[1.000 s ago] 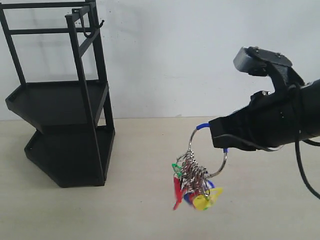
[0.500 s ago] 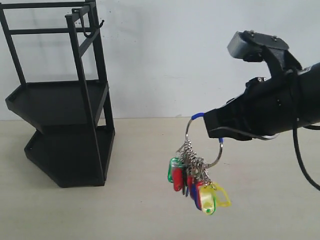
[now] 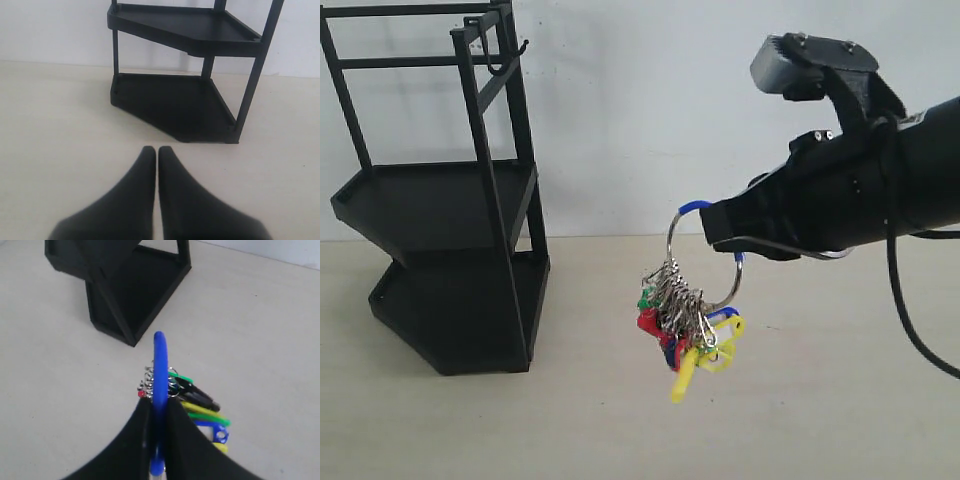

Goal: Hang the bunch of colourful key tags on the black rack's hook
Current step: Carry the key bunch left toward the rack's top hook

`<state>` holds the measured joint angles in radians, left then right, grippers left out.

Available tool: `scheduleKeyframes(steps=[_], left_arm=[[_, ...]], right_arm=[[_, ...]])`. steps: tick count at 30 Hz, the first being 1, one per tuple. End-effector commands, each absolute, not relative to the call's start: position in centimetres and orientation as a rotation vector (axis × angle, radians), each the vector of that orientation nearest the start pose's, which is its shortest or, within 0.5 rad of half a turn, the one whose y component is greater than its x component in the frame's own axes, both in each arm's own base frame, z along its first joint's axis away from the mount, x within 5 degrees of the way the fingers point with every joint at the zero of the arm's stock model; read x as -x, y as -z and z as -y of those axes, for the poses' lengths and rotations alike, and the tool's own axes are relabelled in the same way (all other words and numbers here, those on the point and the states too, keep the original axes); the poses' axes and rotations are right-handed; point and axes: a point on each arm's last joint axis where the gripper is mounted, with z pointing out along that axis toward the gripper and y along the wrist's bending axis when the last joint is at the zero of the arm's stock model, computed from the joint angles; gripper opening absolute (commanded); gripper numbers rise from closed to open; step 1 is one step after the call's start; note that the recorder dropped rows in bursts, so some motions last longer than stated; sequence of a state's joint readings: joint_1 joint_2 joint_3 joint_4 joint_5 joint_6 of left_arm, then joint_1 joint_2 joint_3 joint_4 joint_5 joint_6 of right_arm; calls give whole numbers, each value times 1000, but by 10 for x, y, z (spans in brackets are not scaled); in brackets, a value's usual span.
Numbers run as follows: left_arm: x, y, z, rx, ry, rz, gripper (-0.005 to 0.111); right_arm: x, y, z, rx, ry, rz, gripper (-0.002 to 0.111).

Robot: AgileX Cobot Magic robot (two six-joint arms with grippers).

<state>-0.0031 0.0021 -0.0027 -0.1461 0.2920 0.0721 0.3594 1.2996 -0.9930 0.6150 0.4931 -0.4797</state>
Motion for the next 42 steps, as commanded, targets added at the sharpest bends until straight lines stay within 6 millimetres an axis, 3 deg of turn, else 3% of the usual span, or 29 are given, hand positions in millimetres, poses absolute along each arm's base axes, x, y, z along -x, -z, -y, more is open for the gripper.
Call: scheduleKeyframes(steps=[1, 12, 14, 18, 24, 33, 42], left_arm=[[-55, -188, 4, 24, 79, -1766, 4], [-55, -188, 4, 24, 79, -1766, 4], [-55, -188, 4, 24, 79, -1766, 4], [-55, -188, 4, 24, 79, -1766, 4], [-55, -188, 4, 24, 79, -1766, 4], [-55, -188, 4, 24, 79, -1766, 4], [-55, -188, 4, 24, 79, -1766, 4]], right_arm=[[-260, -339, -124, 394, -548, -2069, 0], [-301, -343, -132, 305, -504, -1985, 0], [-308, -345, -138, 320, -505, -1976, 0], [-320, -348, -169, 408, -496, -1909, 0], [-343, -352, -181, 376, -456, -1824, 0], [-350, -363, -216, 432, -432, -1695, 0], [-367, -367, -226, 417, -430, -1657, 0]])
